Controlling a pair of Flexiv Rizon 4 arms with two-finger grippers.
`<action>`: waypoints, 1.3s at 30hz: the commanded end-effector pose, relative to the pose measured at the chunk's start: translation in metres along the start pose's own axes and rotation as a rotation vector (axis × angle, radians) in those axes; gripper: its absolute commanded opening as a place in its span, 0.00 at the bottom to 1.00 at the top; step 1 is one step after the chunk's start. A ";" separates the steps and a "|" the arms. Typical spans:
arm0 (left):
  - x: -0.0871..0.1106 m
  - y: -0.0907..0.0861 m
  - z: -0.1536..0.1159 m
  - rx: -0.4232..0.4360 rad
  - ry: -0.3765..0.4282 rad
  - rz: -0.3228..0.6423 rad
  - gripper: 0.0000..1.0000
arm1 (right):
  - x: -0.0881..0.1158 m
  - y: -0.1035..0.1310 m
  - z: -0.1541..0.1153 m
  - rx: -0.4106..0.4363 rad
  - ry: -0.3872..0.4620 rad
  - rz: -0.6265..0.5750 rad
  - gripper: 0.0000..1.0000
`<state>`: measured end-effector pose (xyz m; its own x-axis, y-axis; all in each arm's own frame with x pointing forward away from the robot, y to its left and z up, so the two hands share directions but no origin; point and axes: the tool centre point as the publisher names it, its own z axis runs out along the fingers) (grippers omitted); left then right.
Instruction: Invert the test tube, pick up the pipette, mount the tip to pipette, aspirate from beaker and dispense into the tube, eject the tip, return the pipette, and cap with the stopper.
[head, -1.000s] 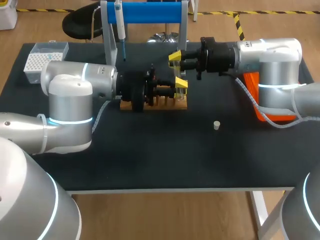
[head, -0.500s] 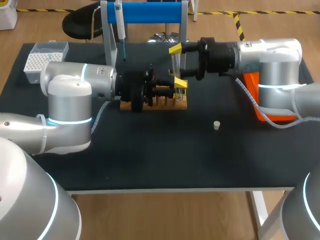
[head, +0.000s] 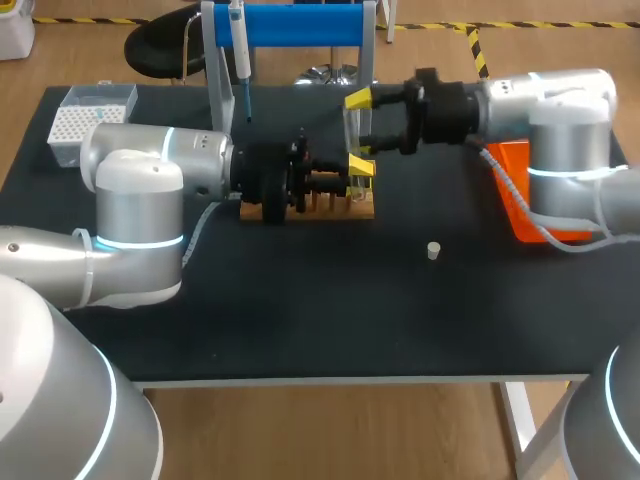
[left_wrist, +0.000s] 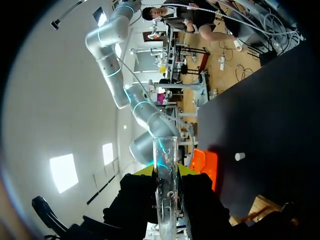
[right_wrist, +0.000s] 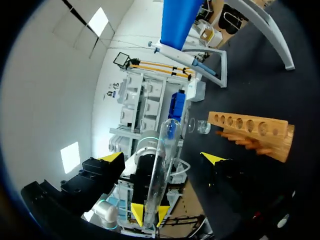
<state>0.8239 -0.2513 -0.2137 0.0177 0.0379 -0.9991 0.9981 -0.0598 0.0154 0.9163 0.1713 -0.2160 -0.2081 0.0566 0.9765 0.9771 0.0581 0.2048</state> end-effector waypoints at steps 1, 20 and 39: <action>-0.001 0.000 -0.001 0.003 0.002 0.000 0.00 | 0.012 -0.026 -0.046 -0.069 -0.090 -0.205 1.00; -0.001 0.000 -0.001 0.003 0.002 0.000 0.00 | -0.025 -0.059 -0.084 -0.021 -0.481 -0.879 1.00; -0.001 0.000 -0.001 0.003 0.002 0.000 0.00 | -0.063 -0.043 -0.055 0.036 -0.580 -0.954 1.00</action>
<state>0.8239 -0.2511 -0.2137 0.0178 0.0379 -0.9991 0.9981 -0.0597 0.0155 0.8814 0.1007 -0.2755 -0.8739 0.4238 0.2381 0.4017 0.3538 0.8447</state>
